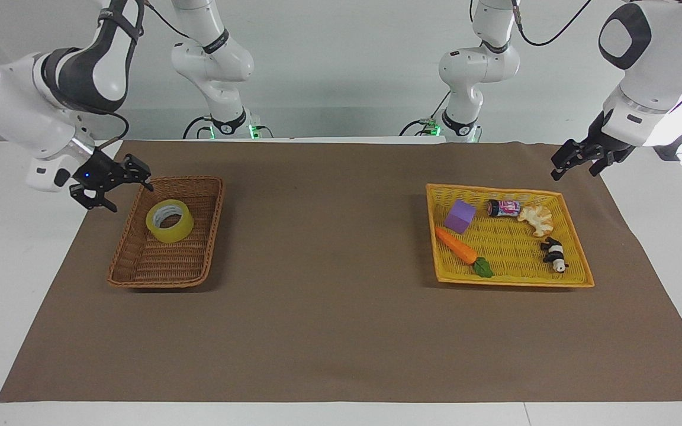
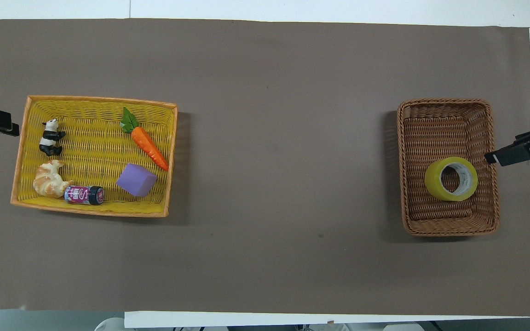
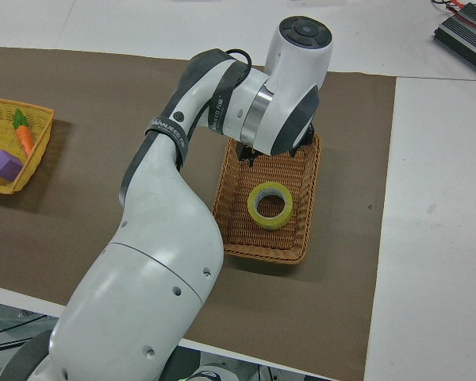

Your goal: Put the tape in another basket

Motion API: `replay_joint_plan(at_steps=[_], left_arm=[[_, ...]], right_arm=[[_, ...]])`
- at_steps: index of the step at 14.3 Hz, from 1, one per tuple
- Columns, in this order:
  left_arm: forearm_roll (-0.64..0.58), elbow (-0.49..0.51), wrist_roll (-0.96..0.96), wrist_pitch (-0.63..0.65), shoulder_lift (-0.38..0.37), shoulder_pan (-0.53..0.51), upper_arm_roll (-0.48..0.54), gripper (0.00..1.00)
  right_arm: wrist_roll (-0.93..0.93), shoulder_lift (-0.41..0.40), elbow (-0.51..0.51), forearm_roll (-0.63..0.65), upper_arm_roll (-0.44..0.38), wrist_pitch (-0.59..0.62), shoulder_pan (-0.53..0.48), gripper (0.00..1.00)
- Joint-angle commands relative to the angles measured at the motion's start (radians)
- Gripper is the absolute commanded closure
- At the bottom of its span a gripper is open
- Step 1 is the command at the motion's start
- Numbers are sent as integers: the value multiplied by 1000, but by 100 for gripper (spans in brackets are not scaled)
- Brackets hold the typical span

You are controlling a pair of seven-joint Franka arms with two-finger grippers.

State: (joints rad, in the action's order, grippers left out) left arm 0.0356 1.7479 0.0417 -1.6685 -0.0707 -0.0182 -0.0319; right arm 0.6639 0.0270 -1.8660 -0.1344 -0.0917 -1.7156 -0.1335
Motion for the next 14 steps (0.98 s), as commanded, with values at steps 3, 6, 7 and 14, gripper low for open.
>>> replay_joint_plan(at_steps=[3,6,7,14], left_arm=[[9,1,-13,3,-6,26,6,0],[9,1,-11,7,-6,18,6,0],[9,1,-11,7,-6,14,7,0],[7,1,-11,7,-6,12,9,0]], right_arm=[[-343,80,94,93,7,169,38,0],[-542,42,229,134,12,331,40,0],[-543,30,261,165,15,361,40,0],[-550,4,297,160,4,361,38,0]])
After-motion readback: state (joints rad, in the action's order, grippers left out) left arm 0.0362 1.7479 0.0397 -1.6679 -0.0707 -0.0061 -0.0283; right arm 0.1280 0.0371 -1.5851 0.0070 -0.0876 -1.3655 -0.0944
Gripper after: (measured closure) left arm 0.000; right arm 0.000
